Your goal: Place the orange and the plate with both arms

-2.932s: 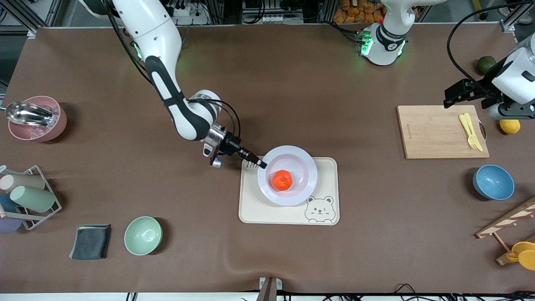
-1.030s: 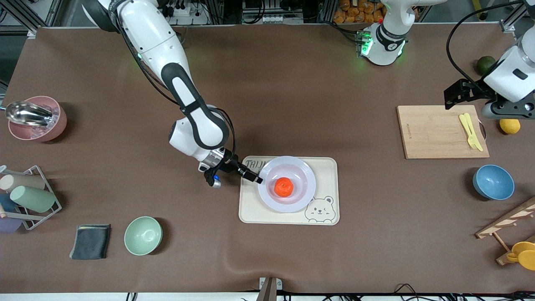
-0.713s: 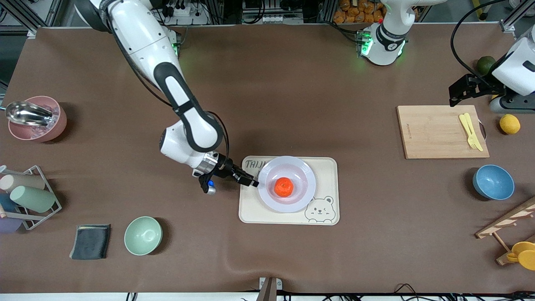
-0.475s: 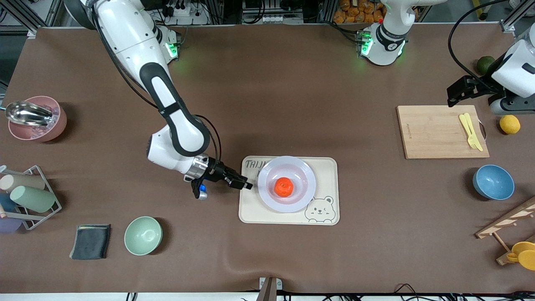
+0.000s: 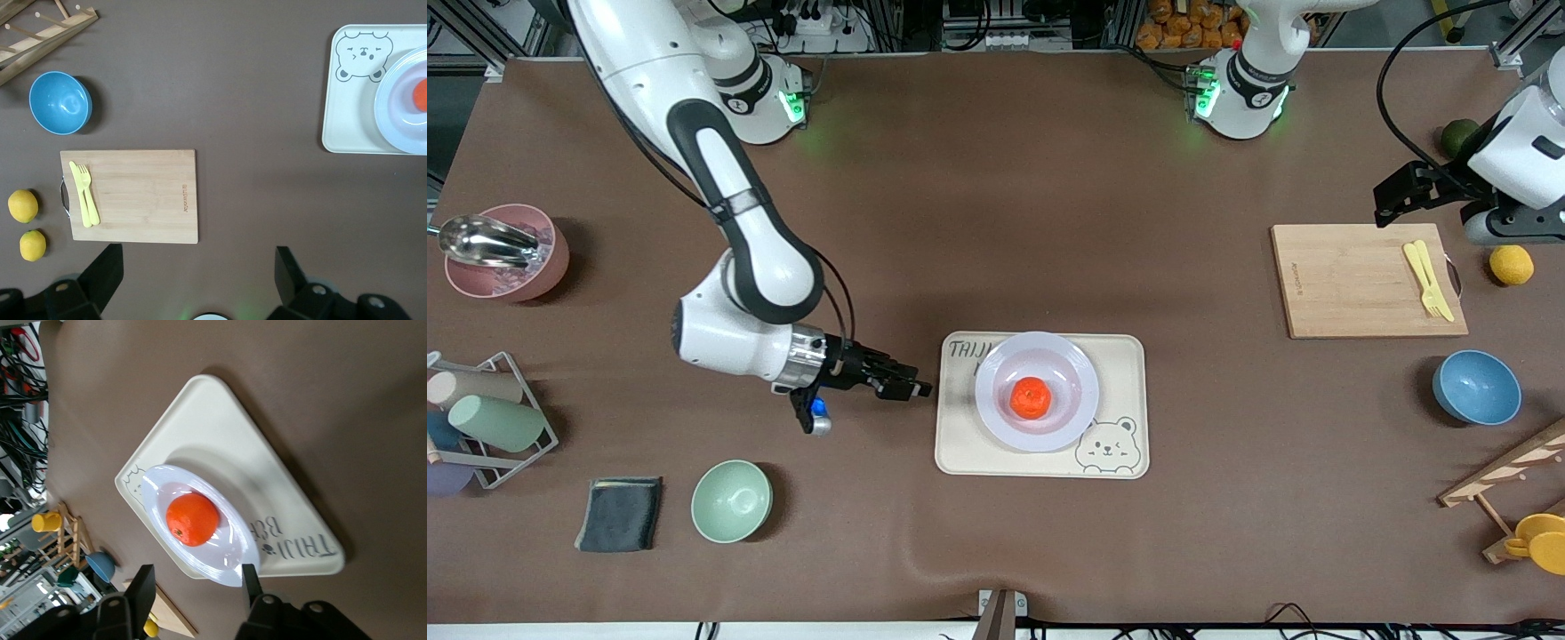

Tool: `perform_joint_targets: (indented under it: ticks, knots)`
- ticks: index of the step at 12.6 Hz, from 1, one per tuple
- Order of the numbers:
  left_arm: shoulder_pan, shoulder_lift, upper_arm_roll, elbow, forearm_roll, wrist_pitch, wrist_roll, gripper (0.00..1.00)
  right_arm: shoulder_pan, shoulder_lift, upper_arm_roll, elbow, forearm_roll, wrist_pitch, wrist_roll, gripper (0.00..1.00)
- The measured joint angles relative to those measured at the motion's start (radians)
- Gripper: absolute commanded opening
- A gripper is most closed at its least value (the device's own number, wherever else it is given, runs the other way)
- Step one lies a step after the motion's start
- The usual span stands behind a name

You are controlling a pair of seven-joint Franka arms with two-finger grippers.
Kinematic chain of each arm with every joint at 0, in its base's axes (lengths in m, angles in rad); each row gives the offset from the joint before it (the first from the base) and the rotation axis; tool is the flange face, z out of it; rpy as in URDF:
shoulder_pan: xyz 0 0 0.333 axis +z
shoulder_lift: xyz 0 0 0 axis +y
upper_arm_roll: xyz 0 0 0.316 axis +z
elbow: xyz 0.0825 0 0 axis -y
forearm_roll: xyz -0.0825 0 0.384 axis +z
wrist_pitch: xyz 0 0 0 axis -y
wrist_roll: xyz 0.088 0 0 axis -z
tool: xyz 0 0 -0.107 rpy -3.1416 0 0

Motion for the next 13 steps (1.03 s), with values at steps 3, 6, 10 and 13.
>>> perform_joint_targets:
  ticks: [3, 6, 10, 13]
  knots:
    - [0.000, 0.001, 0.000, 0.000, 0.000, 0.000, 0.000, 1.00, -0.080, -0.038, -0.001, 0.001, -0.131, -0.102, 0.000, 0.77]
    - [0.000, 0.005, 0.000, -0.001, 0.000, 0.000, 0.000, 1.00, -0.146, -0.079, -0.001, 0.017, -0.265, -0.200, -0.001, 0.80]
    - [0.000, 0.007, 0.000, -0.001, 0.000, 0.000, 0.000, 1.00, -0.232, -0.116, -0.001, 0.088, -0.474, -0.347, -0.011, 0.90]
    - [0.000, 0.008, 0.000, -0.001, 0.000, 0.000, 0.000, 1.00, -0.271, -0.134, -0.001, 0.167, -0.649, -0.485, -0.067, 0.97]
